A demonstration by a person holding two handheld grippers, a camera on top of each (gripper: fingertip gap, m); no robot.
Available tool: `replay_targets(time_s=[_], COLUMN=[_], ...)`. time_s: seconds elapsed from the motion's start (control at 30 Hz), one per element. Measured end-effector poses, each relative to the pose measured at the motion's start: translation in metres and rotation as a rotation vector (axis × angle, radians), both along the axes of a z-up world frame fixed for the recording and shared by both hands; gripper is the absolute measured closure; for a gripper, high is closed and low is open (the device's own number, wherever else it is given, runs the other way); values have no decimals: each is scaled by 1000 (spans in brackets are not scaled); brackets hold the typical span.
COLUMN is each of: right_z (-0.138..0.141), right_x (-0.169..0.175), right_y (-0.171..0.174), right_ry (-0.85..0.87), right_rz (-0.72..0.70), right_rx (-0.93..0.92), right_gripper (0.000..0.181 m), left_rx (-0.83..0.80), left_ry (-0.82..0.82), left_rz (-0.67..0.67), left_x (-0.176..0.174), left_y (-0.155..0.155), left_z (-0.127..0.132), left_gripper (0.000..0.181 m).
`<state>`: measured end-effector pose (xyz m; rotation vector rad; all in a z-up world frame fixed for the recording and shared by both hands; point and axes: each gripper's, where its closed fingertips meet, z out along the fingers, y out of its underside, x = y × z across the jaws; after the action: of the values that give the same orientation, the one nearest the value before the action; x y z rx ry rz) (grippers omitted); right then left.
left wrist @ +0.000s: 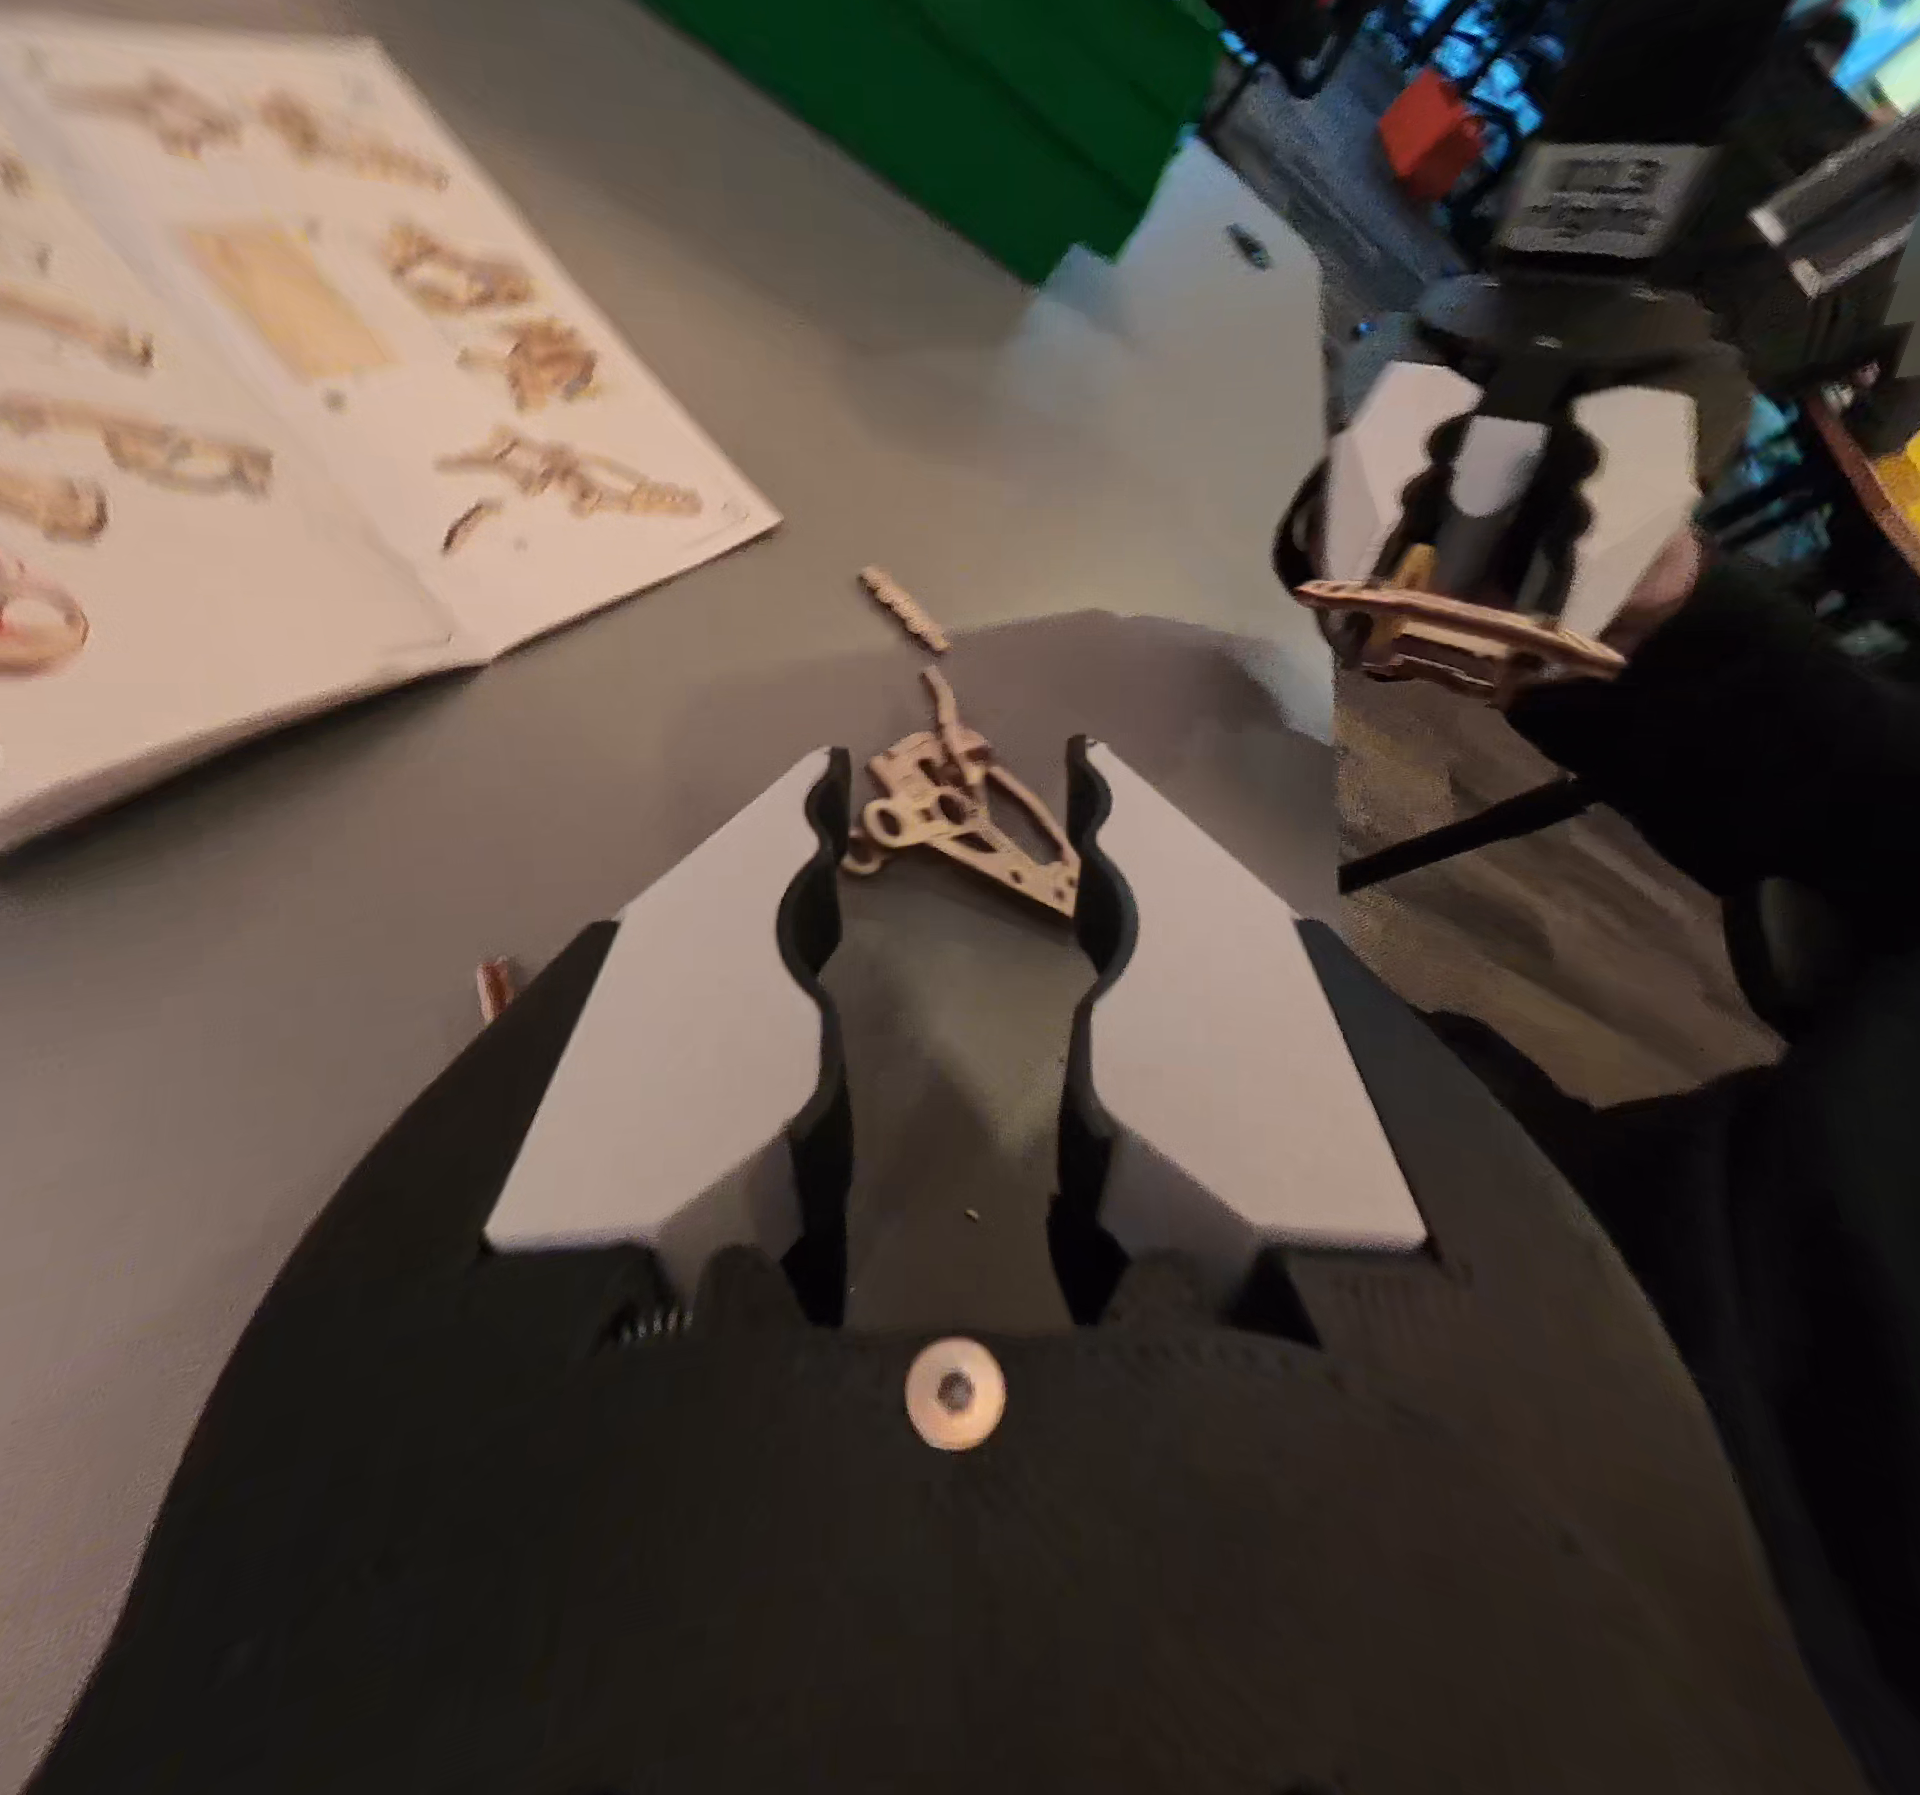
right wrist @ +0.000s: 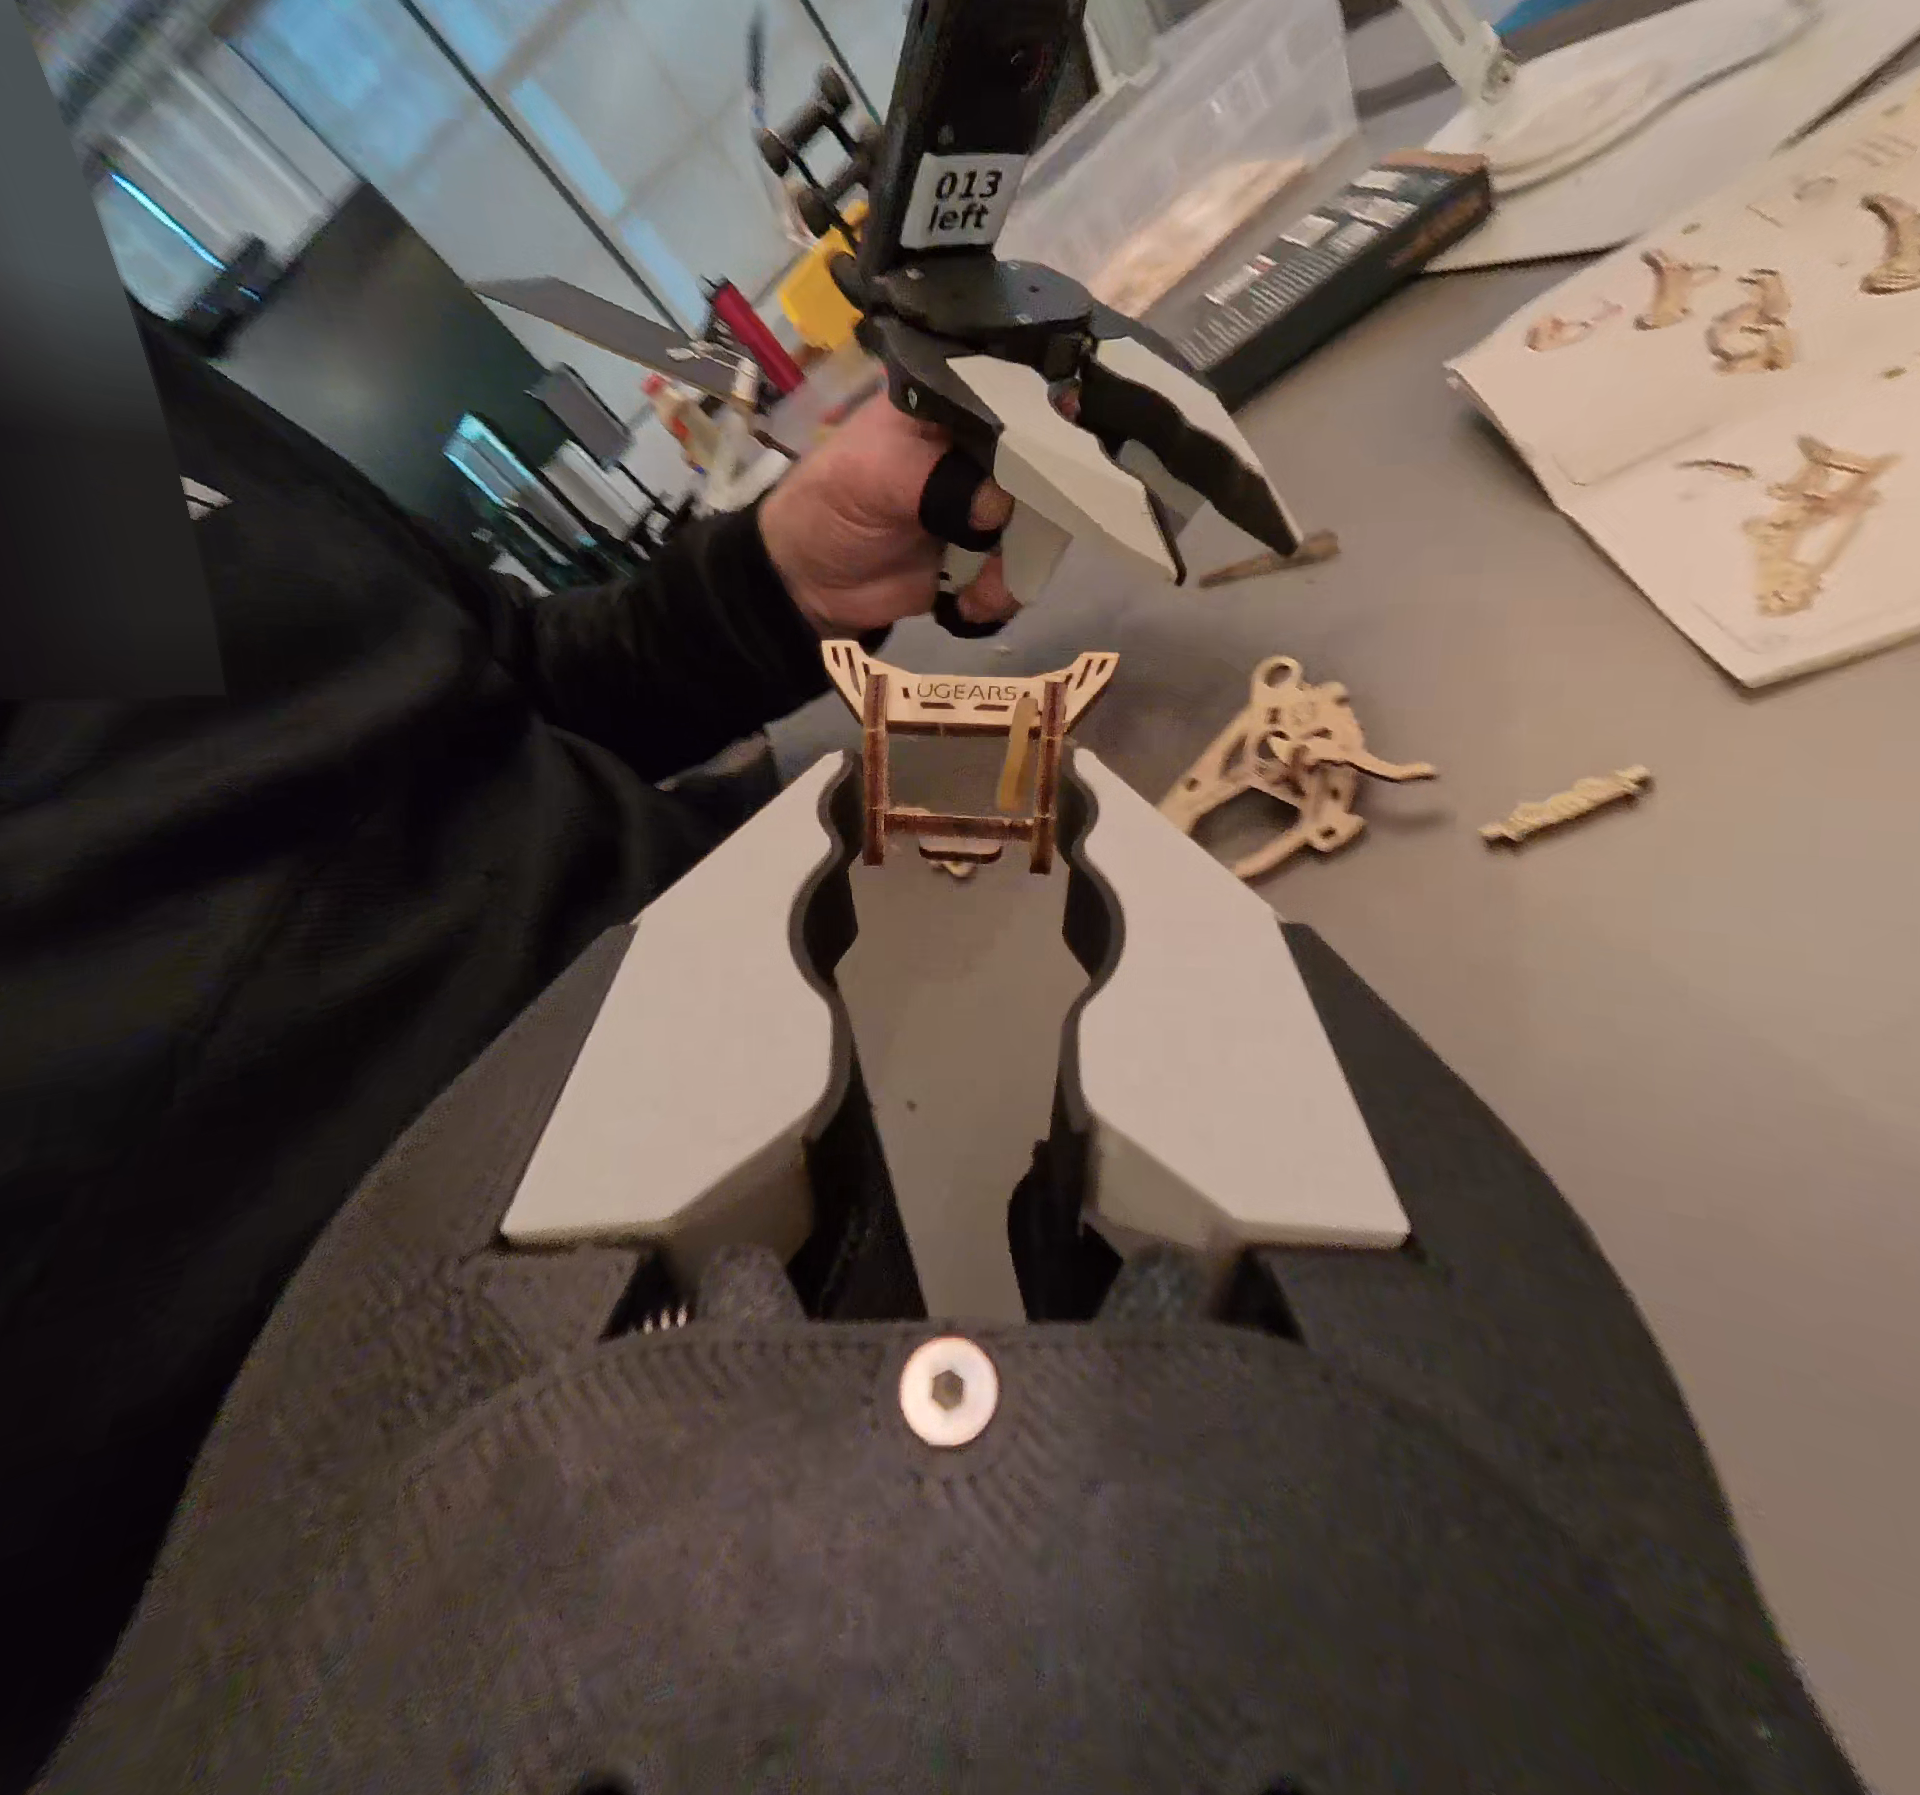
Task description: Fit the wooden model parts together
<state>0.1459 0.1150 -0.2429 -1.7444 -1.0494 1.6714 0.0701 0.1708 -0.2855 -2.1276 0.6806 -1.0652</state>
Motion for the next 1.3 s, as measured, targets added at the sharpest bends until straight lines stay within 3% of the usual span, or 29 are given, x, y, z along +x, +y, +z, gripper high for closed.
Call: replay_targets(time_s=[0.1, 0.23, 0.53, 0.83, 1.2, 1.3], right_z=[15, 32, 33, 40, 27, 26], right_x=[-6, -10, -18, -15, -16, -12], right_y=[-10, -19, -29, -29, -5, 1], right_ry=[94, 237, 239, 349, 319, 278], right_rz=[60, 146, 194, 275, 134, 78], right_rx=[-83, -212, -106, -298, -375, -295], right_gripper=[147, 148, 147, 147, 118, 122], left_rx=[206, 412, 242, 300, 247, 216], left_ry=[-8, 99, -281, -348, -367, -344], left_rz=[-105, -248, -354, -356, -332, -340], left_x=[15, 33, 57, 57, 51, 49], left_y=[-18, -40, -65, -66, -57, -53], left_z=[31, 39, 67, 76, 71, 67], left_gripper=[144, 148, 169, 175, 180, 180])
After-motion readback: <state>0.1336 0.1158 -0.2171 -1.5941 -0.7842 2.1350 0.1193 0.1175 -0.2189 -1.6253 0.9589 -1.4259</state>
